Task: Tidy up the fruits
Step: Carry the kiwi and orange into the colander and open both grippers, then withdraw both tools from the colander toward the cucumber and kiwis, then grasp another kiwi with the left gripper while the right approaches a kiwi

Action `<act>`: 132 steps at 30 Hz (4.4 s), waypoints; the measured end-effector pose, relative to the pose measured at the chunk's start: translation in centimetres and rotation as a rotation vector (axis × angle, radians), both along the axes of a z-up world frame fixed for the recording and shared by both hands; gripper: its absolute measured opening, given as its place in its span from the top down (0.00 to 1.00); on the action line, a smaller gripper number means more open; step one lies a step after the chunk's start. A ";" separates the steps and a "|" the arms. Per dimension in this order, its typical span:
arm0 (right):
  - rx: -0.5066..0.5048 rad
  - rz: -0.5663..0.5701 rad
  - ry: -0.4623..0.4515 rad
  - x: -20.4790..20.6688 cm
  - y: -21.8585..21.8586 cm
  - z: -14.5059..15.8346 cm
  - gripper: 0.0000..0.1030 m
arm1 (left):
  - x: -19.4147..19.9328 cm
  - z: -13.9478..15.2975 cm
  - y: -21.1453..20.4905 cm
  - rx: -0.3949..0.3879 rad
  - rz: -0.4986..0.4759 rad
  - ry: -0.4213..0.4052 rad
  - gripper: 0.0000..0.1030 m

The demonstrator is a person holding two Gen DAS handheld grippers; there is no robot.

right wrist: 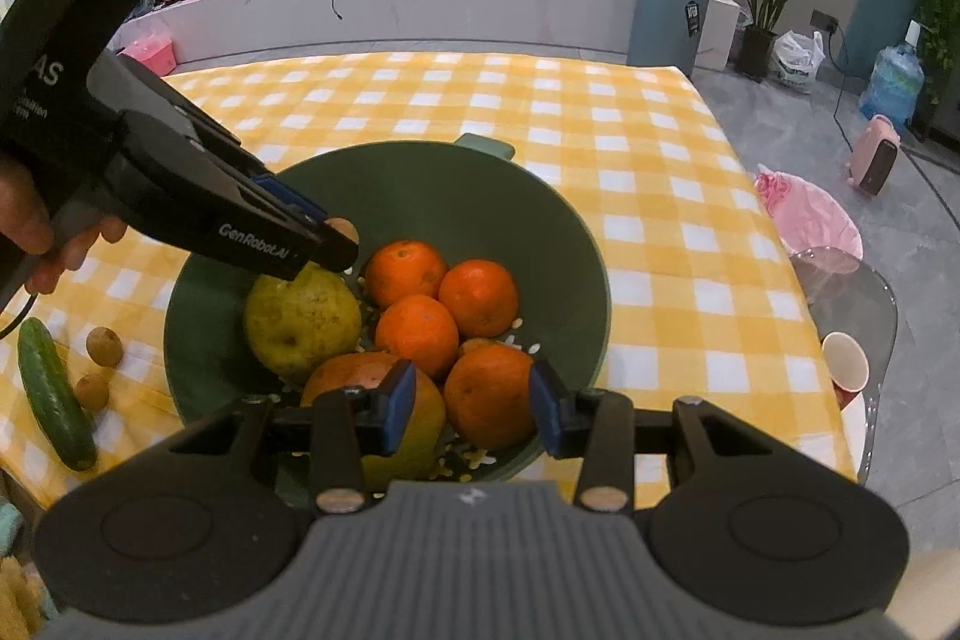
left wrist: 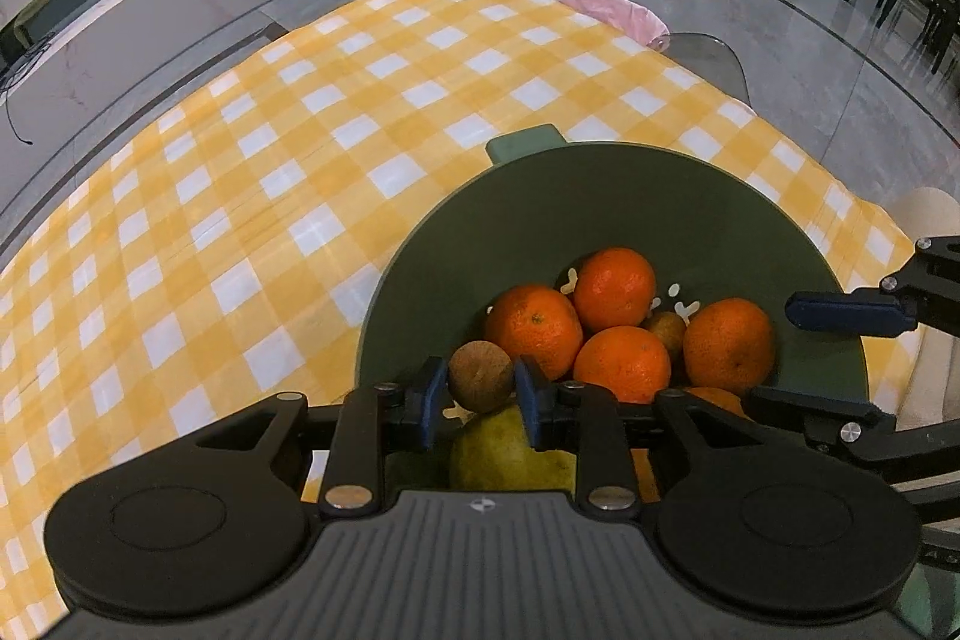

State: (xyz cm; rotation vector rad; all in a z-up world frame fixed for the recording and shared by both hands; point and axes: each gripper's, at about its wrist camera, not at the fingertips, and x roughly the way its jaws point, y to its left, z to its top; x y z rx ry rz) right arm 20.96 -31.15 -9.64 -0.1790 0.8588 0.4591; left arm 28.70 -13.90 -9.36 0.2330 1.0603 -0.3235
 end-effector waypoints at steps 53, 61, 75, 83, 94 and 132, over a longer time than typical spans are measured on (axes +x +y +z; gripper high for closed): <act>0.172 -0.124 0.060 -13.8 12.8 -0.4 0.32 | -20.0 4.3 15.8 -0.294 0.184 -0.195 0.60; 0.124 -0.133 -0.014 -13.2 14.3 -1.5 0.31 | -19.4 2.6 17.3 -0.323 0.210 -0.172 0.60; 0.077 -0.098 -0.028 -11.2 14.9 -3.3 0.59 | -16.3 -0.9 16.7 -0.316 0.208 -0.078 0.65; 0.104 -0.120 0.019 -10.3 14.0 -4.3 0.59 | -14.7 -2.6 16.0 -0.265 0.228 -0.042 0.70; 0.144 -0.077 0.041 -10.2 14.4 -4.6 0.58 | -14.0 -3.3 16.1 -0.280 0.240 -0.037 0.76; 0.201 -0.101 0.245 -7.8 18.9 -5.4 0.81 | -15.7 -0.3 20.2 -0.353 0.346 -0.117 0.77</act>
